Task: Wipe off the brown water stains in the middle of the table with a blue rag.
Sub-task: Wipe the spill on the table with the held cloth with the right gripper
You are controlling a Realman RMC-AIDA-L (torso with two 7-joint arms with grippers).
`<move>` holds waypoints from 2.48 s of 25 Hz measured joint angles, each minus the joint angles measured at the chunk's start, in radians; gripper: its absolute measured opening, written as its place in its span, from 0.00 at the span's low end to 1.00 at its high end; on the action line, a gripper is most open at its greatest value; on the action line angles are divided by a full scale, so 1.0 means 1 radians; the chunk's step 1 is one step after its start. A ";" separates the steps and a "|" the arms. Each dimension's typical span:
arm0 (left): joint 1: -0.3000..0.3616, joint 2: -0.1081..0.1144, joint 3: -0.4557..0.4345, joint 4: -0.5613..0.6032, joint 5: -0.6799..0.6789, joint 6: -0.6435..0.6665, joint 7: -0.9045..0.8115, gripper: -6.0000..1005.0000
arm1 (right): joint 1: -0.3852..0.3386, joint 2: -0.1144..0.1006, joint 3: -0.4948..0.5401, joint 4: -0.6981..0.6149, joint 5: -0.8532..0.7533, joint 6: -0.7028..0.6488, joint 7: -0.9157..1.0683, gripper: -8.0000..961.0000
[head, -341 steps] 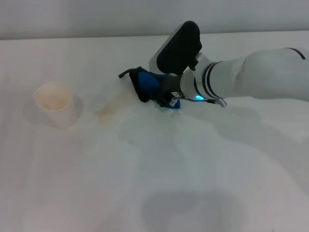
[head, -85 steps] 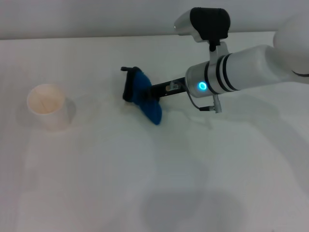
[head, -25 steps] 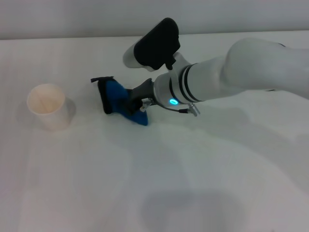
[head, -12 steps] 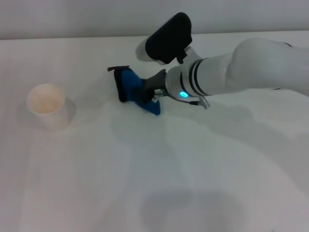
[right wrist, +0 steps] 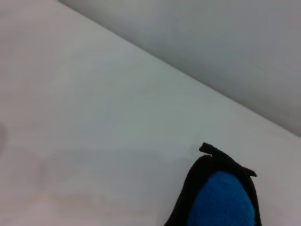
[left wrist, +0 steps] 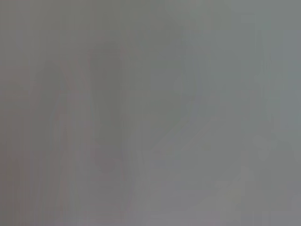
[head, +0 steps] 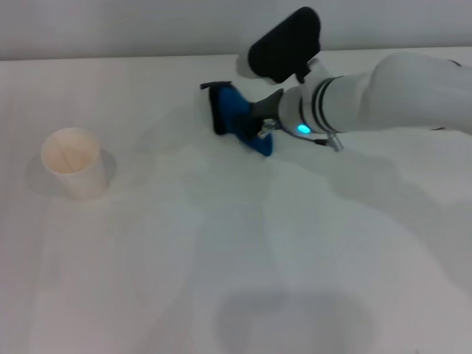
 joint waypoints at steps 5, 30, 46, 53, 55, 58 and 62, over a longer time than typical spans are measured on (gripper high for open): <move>0.002 0.000 0.000 0.001 0.000 0.000 0.000 0.87 | 0.003 -0.010 0.067 0.052 -0.001 0.008 0.000 0.21; 0.012 0.005 0.000 0.002 -0.015 -0.011 0.000 0.87 | -0.277 -0.154 0.790 -0.346 -0.371 -0.643 0.000 0.22; 0.006 0.005 0.000 0.001 -0.014 -0.004 0.000 0.87 | -0.329 -0.048 0.874 -0.467 -0.692 -0.610 0.000 0.23; 0.008 0.003 0.000 0.001 -0.013 -0.003 0.000 0.87 | -0.255 -0.009 0.890 -0.403 -0.829 -0.613 0.008 0.23; 0.009 0.003 0.000 0.001 -0.014 -0.003 0.000 0.87 | -0.244 -0.010 0.889 -0.392 -0.830 -0.617 0.008 0.23; 0.006 0.003 0.000 0.001 -0.014 -0.003 0.000 0.87 | -0.237 -0.010 0.888 -0.389 -0.831 -0.618 0.008 0.23; 0.005 0.003 0.000 0.001 -0.014 -0.002 0.000 0.87 | -0.230 -0.009 0.863 -0.384 -0.832 -0.620 0.008 0.24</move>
